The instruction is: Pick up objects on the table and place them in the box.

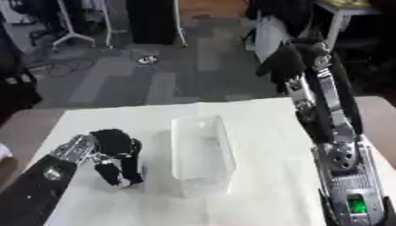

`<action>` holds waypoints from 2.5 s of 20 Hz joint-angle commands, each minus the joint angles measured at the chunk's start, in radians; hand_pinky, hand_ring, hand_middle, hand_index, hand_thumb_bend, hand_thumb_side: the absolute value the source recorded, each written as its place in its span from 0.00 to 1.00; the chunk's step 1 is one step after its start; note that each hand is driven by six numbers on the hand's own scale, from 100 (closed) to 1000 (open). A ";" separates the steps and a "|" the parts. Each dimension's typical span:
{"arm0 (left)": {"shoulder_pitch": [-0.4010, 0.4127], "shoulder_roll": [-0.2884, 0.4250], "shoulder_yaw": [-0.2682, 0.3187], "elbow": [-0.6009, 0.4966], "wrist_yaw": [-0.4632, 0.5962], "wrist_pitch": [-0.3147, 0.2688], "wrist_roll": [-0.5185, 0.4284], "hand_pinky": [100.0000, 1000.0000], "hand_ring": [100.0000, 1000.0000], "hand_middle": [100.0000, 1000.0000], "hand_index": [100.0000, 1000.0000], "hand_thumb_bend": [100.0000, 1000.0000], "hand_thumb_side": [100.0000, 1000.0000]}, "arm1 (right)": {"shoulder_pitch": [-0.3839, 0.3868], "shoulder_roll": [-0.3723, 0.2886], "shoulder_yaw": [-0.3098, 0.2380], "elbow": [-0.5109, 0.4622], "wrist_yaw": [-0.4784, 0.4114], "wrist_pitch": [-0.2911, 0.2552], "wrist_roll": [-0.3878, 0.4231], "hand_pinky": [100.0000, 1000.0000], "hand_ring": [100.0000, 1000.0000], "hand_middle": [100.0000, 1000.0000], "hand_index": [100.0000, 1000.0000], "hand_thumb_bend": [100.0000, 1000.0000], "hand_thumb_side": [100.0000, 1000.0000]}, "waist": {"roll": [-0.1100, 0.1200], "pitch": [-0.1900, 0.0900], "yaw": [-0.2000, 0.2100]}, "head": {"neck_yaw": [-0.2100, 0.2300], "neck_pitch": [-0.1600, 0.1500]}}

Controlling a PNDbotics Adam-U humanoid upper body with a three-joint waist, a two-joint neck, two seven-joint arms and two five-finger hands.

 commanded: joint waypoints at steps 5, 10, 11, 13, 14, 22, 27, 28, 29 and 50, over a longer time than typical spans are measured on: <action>-0.009 0.037 0.026 -0.082 0.110 0.011 0.082 0.00 0.00 0.00 0.10 0.06 0.94 | -0.021 0.000 -0.002 -0.017 0.001 -0.002 -0.002 0.00 0.13 0.21 0.42 0.15 1.00 | 0.002 -0.012 0.006 | -0.006 -0.015; -0.038 0.060 0.064 -0.241 0.305 0.130 0.191 0.00 0.00 0.00 0.09 0.05 0.94 | -0.019 -0.005 -0.004 -0.015 0.003 -0.001 -0.004 0.00 0.13 0.21 0.42 0.16 1.00 | 0.002 -0.015 0.012 | -0.007 -0.020; -0.045 0.060 0.061 -0.265 0.346 0.153 0.223 0.00 0.00 0.00 0.09 0.05 0.94 | -0.019 -0.006 -0.004 -0.014 0.002 -0.001 -0.004 0.00 0.13 0.21 0.42 0.16 1.00 | 0.003 -0.015 0.013 | -0.007 -0.022; -0.062 0.053 0.042 -0.298 0.403 0.173 0.285 0.00 0.00 0.00 0.08 0.05 0.95 | -0.019 -0.005 -0.003 -0.013 0.002 -0.002 -0.003 0.00 0.13 0.21 0.42 0.16 1.00 | 0.003 -0.015 0.012 | -0.004 -0.027; -0.069 0.046 0.031 -0.306 0.420 0.173 0.308 0.00 0.00 0.00 0.08 0.05 0.95 | -0.019 -0.004 -0.002 -0.013 0.002 -0.002 -0.003 0.00 0.13 0.21 0.42 0.16 1.00 | 0.003 -0.015 0.011 | -0.003 -0.029; -0.116 -0.042 -0.034 -0.235 0.358 0.069 0.317 0.00 0.00 0.00 0.08 0.05 0.96 | -0.023 0.015 0.009 -0.019 -0.002 -0.008 0.005 0.00 0.13 0.21 0.42 0.15 1.00 | 0.002 -0.008 -0.014 | 0.007 -0.069; -0.118 -0.071 -0.040 -0.183 0.303 0.012 0.329 0.00 0.00 0.00 0.13 0.05 0.96 | -0.024 0.030 0.017 -0.029 -0.008 -0.012 0.013 0.00 0.13 0.21 0.42 0.15 1.00 | 0.005 -0.004 -0.031 | 0.017 -0.087; -0.118 -0.073 -0.040 -0.173 0.290 0.003 0.327 0.00 0.00 0.00 0.19 0.04 0.94 | -0.023 0.032 0.017 -0.031 -0.009 -0.012 0.014 0.00 0.13 0.21 0.42 0.15 1.00 | 0.005 -0.004 -0.032 | 0.018 -0.088; -0.118 -0.076 -0.039 -0.161 0.279 -0.006 0.322 0.00 0.00 0.00 0.21 0.03 0.93 | -0.023 0.032 0.018 -0.032 -0.010 -0.012 0.015 0.00 0.13 0.21 0.42 0.15 1.00 | 0.006 -0.004 -0.033 | 0.018 -0.089; 0.020 0.025 0.076 -0.325 0.549 0.123 0.302 0.46 0.61 0.73 0.79 0.08 1.00 | -0.016 0.016 0.001 -0.034 0.004 -0.002 0.005 0.00 0.13 0.21 0.42 0.13 1.00 | 0.013 -0.009 -0.005 | -0.012 -0.059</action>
